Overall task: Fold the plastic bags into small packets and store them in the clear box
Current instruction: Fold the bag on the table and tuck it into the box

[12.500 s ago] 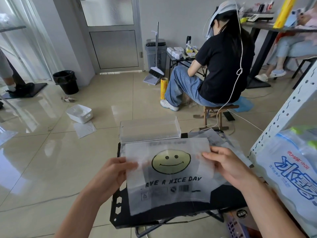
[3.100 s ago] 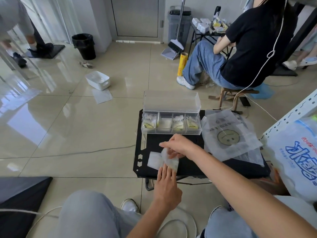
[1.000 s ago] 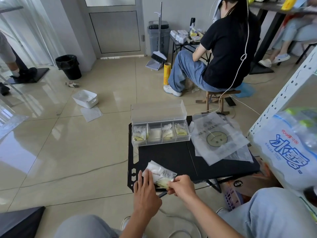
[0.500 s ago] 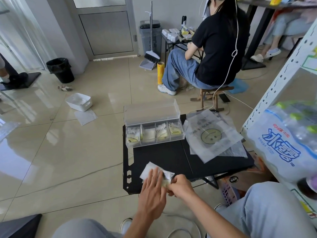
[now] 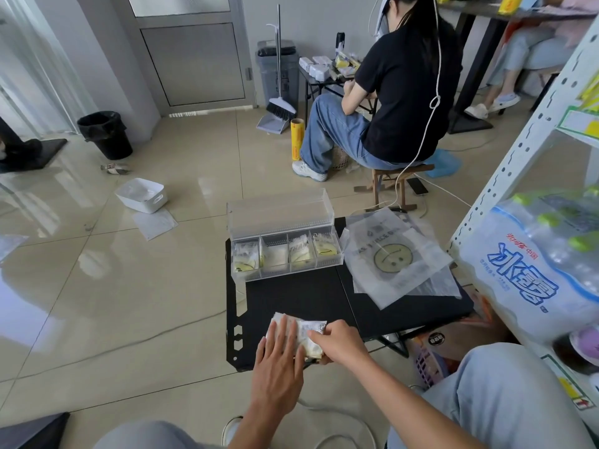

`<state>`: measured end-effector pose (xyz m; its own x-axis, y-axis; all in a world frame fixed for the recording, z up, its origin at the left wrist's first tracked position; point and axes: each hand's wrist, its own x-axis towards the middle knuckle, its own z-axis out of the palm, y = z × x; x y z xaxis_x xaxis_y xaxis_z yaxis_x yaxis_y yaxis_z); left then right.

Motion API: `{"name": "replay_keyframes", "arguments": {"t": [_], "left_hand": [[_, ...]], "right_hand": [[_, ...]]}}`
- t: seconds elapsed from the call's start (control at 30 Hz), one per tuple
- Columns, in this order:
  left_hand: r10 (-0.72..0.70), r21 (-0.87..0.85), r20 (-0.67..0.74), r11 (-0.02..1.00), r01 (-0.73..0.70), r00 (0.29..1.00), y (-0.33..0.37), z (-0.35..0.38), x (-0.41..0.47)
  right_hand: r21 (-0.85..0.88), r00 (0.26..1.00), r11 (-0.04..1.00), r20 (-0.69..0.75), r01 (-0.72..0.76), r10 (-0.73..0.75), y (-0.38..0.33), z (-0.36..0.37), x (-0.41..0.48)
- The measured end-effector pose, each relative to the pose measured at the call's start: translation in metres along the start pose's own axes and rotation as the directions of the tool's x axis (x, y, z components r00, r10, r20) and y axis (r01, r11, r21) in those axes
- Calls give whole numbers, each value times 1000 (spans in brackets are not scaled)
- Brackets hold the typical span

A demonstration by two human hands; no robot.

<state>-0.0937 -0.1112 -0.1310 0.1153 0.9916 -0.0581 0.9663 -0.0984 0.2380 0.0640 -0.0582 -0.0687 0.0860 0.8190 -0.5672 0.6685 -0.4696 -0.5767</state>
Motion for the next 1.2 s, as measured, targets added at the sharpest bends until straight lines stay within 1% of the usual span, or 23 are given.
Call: {"name": "replay_keyframes", "arguments": {"t": [0.07, 0.13, 0.3, 0.4, 0.47, 0.53, 0.6, 0.63, 0.67, 0.73, 0.77, 0.83, 0.9, 1.0, 1.07, 1.13, 1.2], "left_hand": [[3, 4, 0, 1000, -3, 1000, 2, 0, 0], [4, 12, -22, 1000, -3, 1000, 0, 0, 1], [11, 40, -34, 999, -10, 999, -1, -6, 11], [48, 85, -27, 995, -46, 998, -5, -1, 19], [77, 106, -51, 992, -72, 996, -7, 2, 22], [53, 86, -95, 995, -45, 994, -5, 0, 22], [-8, 35, -151, 999, 13, 989, 0, -9, 18], [-16, 10, -175, 1000, 18, 984, 2, -13, 15], [13, -5, -186, 1000, -14, 982, 4, -16, 11], [113, 1, -177, 993, -115, 978, 5, -12, 1], [120, -3, -146, 993, -122, 982, 6, -11, -2], [87, -41, -53, 995, -90, 995, 7, -6, -7], [89, -26, -25, 996, -89, 996, 6, -2, -8], [119, 56, -4, 991, -119, 993, 5, -4, -6], [121, 85, 0, 989, -121, 993, 6, -5, -5], [117, 85, 6, 989, -117, 993, 8, -5, -4], [146, 97, 17, 984, -147, 989, 9, -4, -5]], "right_hand": [[-56, 997, 998, -74, 5, -10, 2, 4, 7], [-68, 996, 998, -90, 12, -18, 3, 8, 15], [3, 1000, 1000, -4, -15, 15, 2, 5, 14], [49, 1000, 998, 12, -26, 26, 5, 4, 14], [90, 1000, 996, 12, -29, 28, 6, 6, 14], [118, 999, 992, -14, -40, 42, 7, 7, 13], [108, 998, 993, -45, -36, 41, 7, 8, 12], [109, 998, 993, -51, -35, 41, 7, 7, 11], [114, 998, 993, -53, -34, 41, 7, 7, 11], [113, 998, 993, -51, -29, 35, 8, 6, 11], [105, 998, 994, -54, -25, 31, 7, 5, 10], [104, 998, 994, -56, -27, 33, 6, 2, 8], [102, 998, 994, -48, -23, 28, 3, -5, 5], [70, 1000, 998, -16, 2, -1, -6, -15, 1], [118, 1000, 993, -5, 9, -9, -14, -16, 0], [215, 1000, 977, 13, 19, -22, -24, -9, 1], [276, 997, 961, 56, 33, -50, -34, -1, 2]]}}
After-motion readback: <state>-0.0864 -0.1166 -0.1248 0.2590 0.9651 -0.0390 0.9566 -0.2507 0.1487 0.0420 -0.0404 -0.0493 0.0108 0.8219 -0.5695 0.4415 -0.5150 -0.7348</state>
